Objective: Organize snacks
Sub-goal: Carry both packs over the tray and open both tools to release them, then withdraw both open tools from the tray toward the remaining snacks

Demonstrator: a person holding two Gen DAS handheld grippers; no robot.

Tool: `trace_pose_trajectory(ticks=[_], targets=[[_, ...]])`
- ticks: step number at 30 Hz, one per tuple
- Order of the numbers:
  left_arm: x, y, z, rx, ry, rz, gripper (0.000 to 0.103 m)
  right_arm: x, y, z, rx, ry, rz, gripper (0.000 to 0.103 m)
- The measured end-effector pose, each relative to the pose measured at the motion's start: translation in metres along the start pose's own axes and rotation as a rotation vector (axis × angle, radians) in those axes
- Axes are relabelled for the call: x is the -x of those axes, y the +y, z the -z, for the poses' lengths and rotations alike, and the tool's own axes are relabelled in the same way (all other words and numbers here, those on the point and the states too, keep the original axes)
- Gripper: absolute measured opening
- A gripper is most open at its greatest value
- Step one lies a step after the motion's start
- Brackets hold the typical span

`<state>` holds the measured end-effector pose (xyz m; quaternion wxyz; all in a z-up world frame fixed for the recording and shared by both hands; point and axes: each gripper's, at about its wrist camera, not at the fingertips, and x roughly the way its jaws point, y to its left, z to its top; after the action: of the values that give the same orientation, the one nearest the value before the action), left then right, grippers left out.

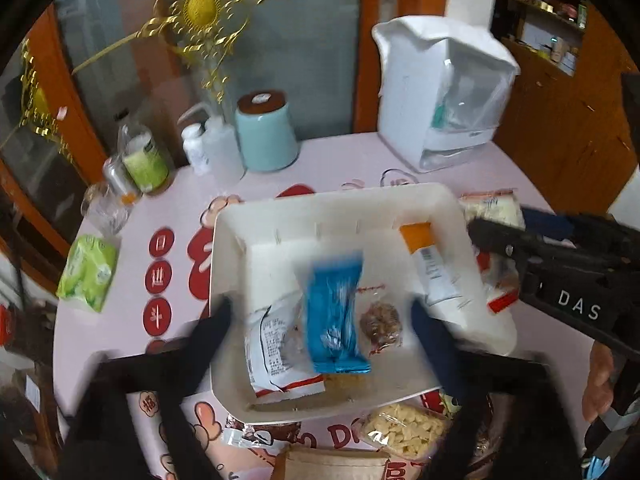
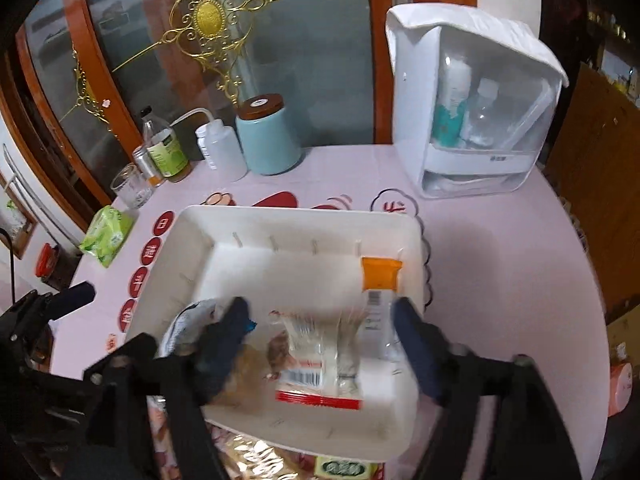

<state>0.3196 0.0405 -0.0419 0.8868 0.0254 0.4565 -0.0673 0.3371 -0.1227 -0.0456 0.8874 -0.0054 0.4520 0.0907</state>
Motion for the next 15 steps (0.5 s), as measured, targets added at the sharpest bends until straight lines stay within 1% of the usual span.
trace_pose_trajectory(ticks=[4,6,11,15], targets=[[-0.015,0.016,0.01,0.058,0.045,0.007,0.096,0.0,-0.004,0.001,-0.005,0.02,-0.023,0.078],[-0.017,0.024,0.014,0.083,0.056,0.016,0.096,0.004,-0.006,0.002,-0.008,0.022,-0.027,0.078],[-0.007,0.033,0.018,0.095,0.039,0.006,0.096,0.02,-0.006,0.005,-0.01,0.012,-0.026,0.078],[0.012,0.03,0.02,0.07,0.009,0.001,0.096,0.04,-0.003,0.012,-0.004,-0.004,-0.016,0.078]])
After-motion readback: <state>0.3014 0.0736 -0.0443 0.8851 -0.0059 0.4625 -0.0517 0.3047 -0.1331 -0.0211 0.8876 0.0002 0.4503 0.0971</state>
